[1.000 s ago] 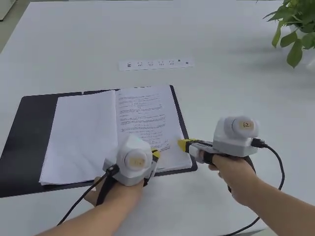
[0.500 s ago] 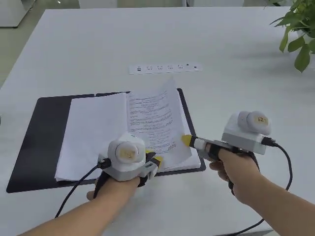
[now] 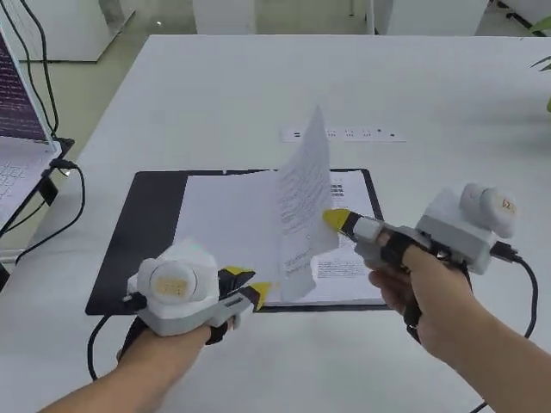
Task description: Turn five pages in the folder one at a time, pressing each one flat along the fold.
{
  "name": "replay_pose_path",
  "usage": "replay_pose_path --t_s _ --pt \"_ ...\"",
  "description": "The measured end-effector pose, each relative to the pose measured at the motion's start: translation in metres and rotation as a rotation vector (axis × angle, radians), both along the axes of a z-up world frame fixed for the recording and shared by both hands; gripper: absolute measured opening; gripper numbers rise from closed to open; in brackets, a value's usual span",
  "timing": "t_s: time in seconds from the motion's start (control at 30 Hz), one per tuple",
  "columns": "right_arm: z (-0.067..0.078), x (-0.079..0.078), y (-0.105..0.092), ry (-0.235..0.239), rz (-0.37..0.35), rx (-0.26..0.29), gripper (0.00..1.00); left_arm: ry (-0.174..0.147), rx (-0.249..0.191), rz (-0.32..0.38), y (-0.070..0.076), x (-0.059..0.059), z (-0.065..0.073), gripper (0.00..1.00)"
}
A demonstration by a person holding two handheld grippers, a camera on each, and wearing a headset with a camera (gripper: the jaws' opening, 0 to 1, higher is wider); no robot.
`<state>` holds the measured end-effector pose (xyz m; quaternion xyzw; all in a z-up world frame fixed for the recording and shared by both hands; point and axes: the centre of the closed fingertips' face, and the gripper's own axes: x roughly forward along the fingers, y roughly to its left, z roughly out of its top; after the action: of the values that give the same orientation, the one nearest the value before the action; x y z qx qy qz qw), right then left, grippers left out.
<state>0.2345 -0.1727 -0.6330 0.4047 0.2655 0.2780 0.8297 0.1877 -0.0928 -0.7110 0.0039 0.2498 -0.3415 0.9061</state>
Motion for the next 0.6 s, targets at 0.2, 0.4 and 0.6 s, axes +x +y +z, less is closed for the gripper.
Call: replay_pose_path --t_s 0.2,0.4,0.6 --pt "0.005 -0.002 0.041 0.012 0.035 0.033 0.00 -0.018 0.008 0.029 0.034 -0.013 0.010 0.16" --pt "-0.005 -0.003 0.075 0.038 0.069 0.009 0.00 -0.023 0.013 0.074 0.061 -0.020 0.013 0.16" --pt "-0.025 0.000 0.098 0.077 0.079 -0.033 0.00 -0.022 0.015 0.104 0.079 -0.027 0.016 0.16"
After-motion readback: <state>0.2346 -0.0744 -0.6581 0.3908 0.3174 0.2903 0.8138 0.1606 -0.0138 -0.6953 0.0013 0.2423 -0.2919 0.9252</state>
